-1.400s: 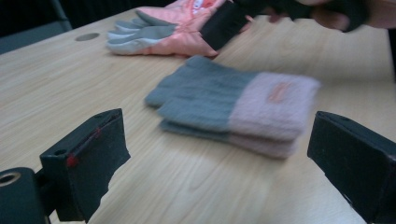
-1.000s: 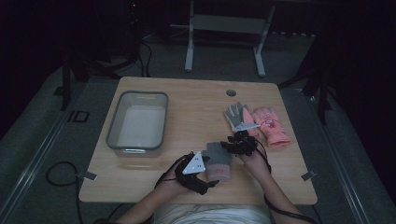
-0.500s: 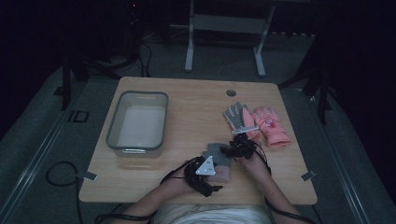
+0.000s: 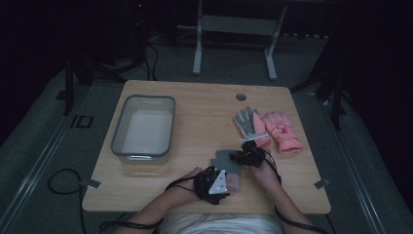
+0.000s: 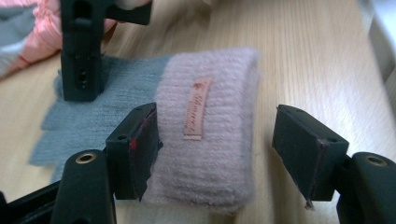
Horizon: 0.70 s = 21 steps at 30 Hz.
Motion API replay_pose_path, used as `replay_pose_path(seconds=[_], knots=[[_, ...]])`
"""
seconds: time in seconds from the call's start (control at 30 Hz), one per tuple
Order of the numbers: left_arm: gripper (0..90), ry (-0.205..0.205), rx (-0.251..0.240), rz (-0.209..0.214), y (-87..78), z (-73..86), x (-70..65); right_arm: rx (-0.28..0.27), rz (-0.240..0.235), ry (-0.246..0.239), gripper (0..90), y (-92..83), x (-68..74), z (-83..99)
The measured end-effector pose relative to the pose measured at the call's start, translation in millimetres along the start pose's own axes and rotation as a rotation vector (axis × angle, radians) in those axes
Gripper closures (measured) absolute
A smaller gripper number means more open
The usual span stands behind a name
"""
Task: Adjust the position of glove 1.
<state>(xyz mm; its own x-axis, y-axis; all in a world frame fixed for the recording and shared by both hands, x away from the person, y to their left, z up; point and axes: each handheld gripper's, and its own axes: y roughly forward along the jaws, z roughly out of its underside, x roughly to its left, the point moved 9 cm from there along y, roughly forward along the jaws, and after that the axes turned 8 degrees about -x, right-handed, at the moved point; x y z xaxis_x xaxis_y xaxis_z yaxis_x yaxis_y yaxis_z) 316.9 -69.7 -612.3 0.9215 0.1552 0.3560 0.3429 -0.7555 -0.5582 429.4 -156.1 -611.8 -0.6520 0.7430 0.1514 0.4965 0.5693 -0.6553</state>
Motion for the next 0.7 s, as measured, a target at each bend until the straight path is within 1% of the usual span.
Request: replay_pose_path(seconds=[0.03, 0.07, 0.1, 0.13, 0.2, 0.23, 0.27, 0.3, 0.33, 0.4, 0.43, 0.47, 0.53, 0.57, 0.6, 0.63, 0.7], knots=[[32.3, 0.026, 0.011, -0.018, 0.9, 0.9, 0.1, 0.001, 0.0, 0.001, 72.8, 0.0, 0.0, -0.1], [35.5, 0.049, 0.018, -0.04, 1.3, 1.2, 1.2, 0.003, 0.002, 0.001, 73.0, -0.1, 0.0, -0.1], [41.6, 0.065, 0.025, -0.057, 1.2, 1.4, 3.1, 0.003, 0.004, -0.002, 73.1, 0.0, 0.3, -0.2], [46.1, 0.055, 0.022, -0.055, 0.3, 0.8, 4.8, 0.003, 0.005, -0.006, 73.5, -0.1, 0.5, -0.3], [57.0, 0.007, 0.002, -0.044, -2.4, -1.4, 8.4, -0.001, 0.009, -0.011, 74.0, -0.1, 1.0, -0.6], [64.3, -0.021, 0.0, -0.036, -3.8, -2.4, 10.5, -0.003, 0.011, -0.012, 74.2, -0.3, 1.6, -0.6], [66.1, -0.043, 0.005, -0.022, -4.9, -2.4, 11.8, -0.006, 0.01, -0.011, 74.4, -0.4, 1.7, -0.9], [67.2, -0.053, 0.01, -0.012, -6.0, -2.1, 12.9, -0.005, 0.005, 0.01, 74.6, -0.8, 1.7, -1.0], [68.2, -0.064, 0.01, -0.008, -6.9, -2.3, 14.0, -0.003, -0.004, 0.044, 74.8, -1.6, 2.2, -1.6], [69.2, -0.094, 0.012, 0.011, -9.3, -2.5, 15.8, -0.005, -0.015, 0.046, 75.2, -3.6, 4.0, -3.7], [69.4, -0.096, 0.016, 0.014, -11.0, -2.5, 16.9, -0.015, -0.027, 0.058, 75.4, -4.6, 5.6, -5.4], [69.7, -0.106, 0.016, 0.019, -12.6, -2.7, 17.8, -0.02, -0.038, 0.064, 75.5, -5.7, 6.9, -7.1], [69.8, -0.114, 0.016, 0.023, -15.9, -2.9, 20.5, -0.032, -0.059, 0.067, 75.6, -8.5, 10.1, -11.6], [69.8, -0.114, 0.016, 0.023, -15.9, -2.9, 20.5, -0.032, -0.059, 0.067, 75.6, -8.5, 10.1, -11.6], [69.8, -0.118, 0.021, 0.024, -18.8, -2.4, 23.2, -0.037, -0.065, 0.061, 75.7, -10.2, 12.0, -14.5], [69.8, -0.121, 0.02, 0.025, -20.1, -2.3, 24.9, -0.053, -0.071, 0.049, 75.6, -13.3, 15.4, -21.3], [69.8, -0.118, 0.024, 0.022, -24.9, -1.9, 30.2, -0.072, -0.082, 0.032, 75.6, -16.5, 19.5, -29.6]])
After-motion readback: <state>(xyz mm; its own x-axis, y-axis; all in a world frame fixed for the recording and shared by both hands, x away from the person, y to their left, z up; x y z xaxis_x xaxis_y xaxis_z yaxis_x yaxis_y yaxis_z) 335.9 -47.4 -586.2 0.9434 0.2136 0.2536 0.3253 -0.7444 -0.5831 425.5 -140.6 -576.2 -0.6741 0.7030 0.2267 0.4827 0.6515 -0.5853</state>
